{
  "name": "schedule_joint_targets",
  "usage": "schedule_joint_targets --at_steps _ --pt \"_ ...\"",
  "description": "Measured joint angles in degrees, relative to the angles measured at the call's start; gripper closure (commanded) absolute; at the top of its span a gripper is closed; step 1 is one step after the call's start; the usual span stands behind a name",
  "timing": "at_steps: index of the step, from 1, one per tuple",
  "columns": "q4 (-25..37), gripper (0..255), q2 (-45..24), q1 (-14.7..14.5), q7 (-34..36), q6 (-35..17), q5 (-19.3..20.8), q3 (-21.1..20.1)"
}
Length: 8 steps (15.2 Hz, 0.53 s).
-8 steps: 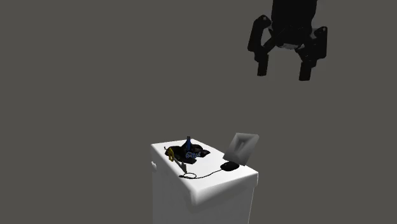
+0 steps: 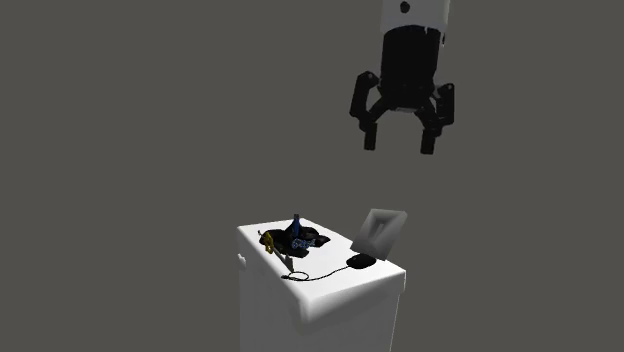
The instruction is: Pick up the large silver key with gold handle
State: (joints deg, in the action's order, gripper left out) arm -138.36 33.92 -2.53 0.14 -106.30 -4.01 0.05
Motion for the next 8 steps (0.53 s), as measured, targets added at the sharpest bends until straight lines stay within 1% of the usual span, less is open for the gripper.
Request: schedule_joint_targets --at_steps 2,5,8 --pt "0.16 0 -3.25 -0.53 -0.15 -3.23 -0.04 -0.67" --pt "2.39 0 -10.35 -1.38 0.02 -8.37 -0.05 -1.96" --pt "4.83 0 -16.38 -2.21 0.51 -12.26 0.24 -3.33"
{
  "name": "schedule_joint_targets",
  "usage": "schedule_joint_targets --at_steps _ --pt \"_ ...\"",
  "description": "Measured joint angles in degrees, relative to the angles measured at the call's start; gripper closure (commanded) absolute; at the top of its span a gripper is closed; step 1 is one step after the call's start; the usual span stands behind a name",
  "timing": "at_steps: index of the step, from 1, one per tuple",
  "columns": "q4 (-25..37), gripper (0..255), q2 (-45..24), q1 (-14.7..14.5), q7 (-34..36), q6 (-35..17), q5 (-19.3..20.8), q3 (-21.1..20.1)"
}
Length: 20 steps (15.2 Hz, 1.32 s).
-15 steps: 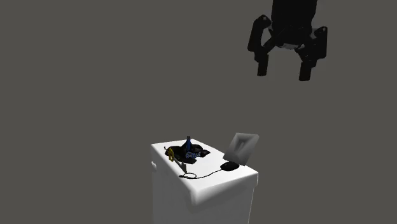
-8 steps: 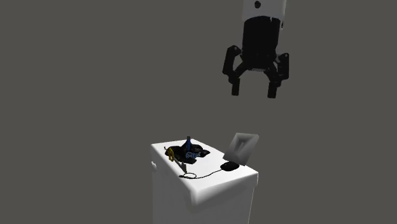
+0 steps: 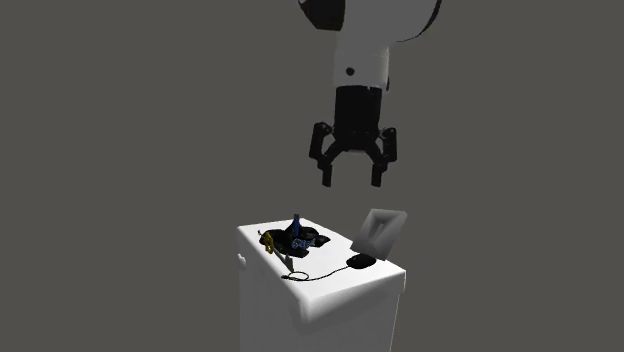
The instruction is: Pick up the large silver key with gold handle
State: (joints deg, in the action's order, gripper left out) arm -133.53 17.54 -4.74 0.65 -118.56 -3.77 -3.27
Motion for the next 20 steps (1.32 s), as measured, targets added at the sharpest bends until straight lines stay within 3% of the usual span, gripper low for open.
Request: schedule_joint_targets --at_steps 9,20 --pt "11.91 0 -19.48 -1.89 1.65 -8.17 3.33 -2.9" --pt "33.31 0 -42.72 -5.96 4.06 -10.2 9.53 -3.9"
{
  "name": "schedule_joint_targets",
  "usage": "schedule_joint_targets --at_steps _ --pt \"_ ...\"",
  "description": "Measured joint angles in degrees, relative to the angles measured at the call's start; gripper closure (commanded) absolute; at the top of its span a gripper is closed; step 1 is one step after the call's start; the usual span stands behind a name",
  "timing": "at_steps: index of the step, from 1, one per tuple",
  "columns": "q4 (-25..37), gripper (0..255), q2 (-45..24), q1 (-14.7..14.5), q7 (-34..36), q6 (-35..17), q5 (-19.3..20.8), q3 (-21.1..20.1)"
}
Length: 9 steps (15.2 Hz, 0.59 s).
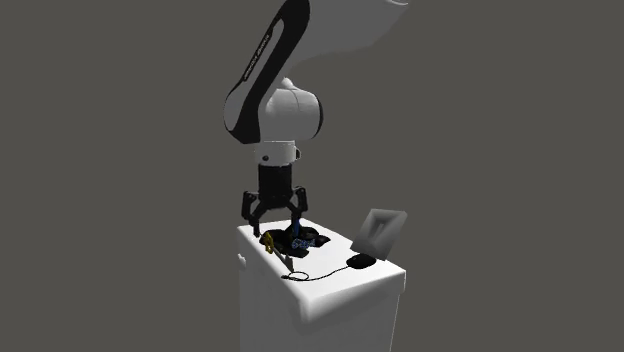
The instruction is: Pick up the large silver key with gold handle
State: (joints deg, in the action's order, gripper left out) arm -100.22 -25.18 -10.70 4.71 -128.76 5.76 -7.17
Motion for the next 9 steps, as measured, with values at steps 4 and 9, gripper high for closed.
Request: schedule_joint_targets --at_steps 4,9 --pt "0.85 0 -2.55 -0.4 0.31 -1.7 0.57 0.15" --pt "0.15 255 -4.28 -0.51 0.55 -4.19 0.94 0.36"
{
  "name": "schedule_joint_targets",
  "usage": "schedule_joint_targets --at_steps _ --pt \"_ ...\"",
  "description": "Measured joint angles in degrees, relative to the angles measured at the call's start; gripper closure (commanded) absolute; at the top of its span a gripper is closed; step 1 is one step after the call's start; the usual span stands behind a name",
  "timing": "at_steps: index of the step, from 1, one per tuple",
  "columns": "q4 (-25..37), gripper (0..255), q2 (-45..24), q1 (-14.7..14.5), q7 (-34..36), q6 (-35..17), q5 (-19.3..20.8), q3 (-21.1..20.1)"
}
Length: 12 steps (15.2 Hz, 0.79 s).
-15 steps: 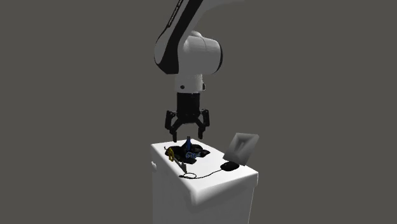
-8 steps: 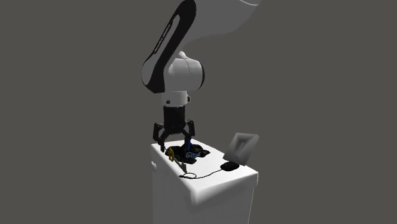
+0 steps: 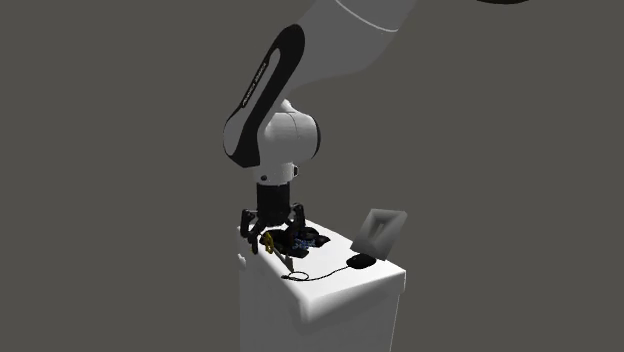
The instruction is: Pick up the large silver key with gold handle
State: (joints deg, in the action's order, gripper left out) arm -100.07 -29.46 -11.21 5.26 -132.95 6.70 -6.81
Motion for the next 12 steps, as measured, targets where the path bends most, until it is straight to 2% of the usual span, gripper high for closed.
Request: schedule_joint_targets --at_steps 12 --pt "0.04 255 0.46 0.08 -0.11 0.54 -0.09 -0.04"
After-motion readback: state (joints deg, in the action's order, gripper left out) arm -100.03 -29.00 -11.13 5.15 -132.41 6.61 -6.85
